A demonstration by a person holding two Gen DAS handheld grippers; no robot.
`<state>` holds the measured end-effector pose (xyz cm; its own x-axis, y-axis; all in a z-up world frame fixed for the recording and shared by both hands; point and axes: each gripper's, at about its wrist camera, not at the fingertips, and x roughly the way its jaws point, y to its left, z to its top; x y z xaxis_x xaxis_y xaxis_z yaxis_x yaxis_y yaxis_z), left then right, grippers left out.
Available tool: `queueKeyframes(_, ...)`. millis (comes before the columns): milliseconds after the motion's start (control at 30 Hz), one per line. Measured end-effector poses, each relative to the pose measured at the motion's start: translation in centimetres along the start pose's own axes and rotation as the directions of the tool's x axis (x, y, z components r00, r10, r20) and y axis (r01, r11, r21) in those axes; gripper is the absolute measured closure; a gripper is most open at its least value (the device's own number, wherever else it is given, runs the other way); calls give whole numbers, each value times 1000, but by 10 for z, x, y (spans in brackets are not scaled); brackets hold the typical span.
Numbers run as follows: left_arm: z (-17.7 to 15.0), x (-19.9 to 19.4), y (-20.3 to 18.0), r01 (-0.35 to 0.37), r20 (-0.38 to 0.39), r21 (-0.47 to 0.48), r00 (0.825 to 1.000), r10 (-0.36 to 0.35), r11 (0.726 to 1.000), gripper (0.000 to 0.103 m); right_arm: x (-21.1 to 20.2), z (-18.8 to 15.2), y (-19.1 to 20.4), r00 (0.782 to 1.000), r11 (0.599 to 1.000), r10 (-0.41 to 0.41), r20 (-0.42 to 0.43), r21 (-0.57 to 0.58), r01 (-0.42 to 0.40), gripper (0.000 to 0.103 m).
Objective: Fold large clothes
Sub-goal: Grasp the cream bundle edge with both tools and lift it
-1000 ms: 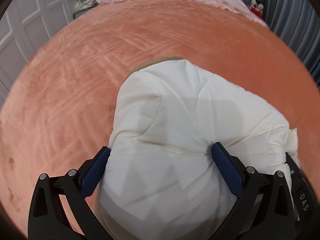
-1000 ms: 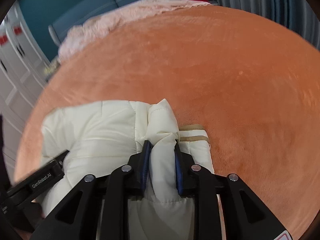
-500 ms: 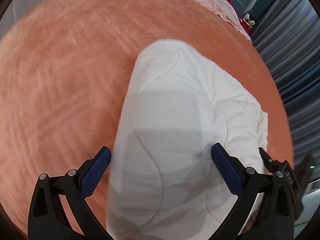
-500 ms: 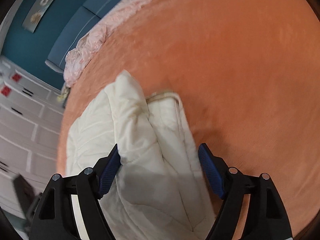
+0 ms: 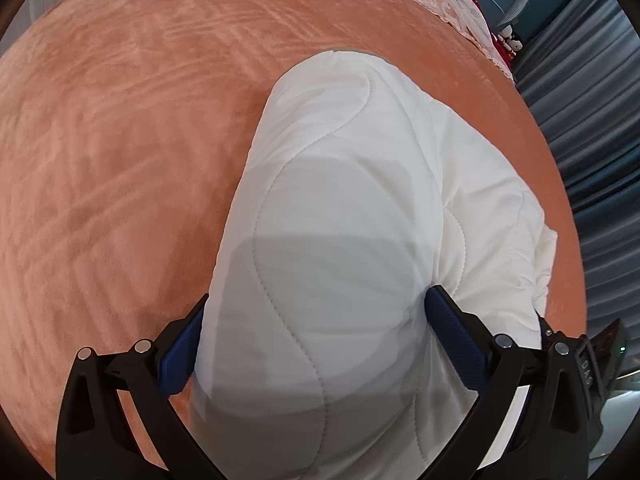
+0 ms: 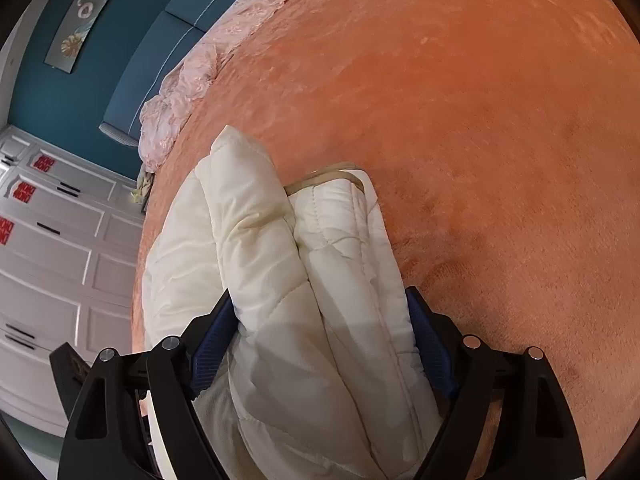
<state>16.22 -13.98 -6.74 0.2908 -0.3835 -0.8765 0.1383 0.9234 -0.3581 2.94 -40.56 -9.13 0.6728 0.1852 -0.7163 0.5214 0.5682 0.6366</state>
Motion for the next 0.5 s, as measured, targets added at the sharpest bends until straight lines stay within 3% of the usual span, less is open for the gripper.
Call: queueKeyframes(500, -4, 5, -1, -38, 73, 57, 997, 33, 998, 5, 4, -3, 3, 1000, 999, 0, 18, -52, 1, 27)
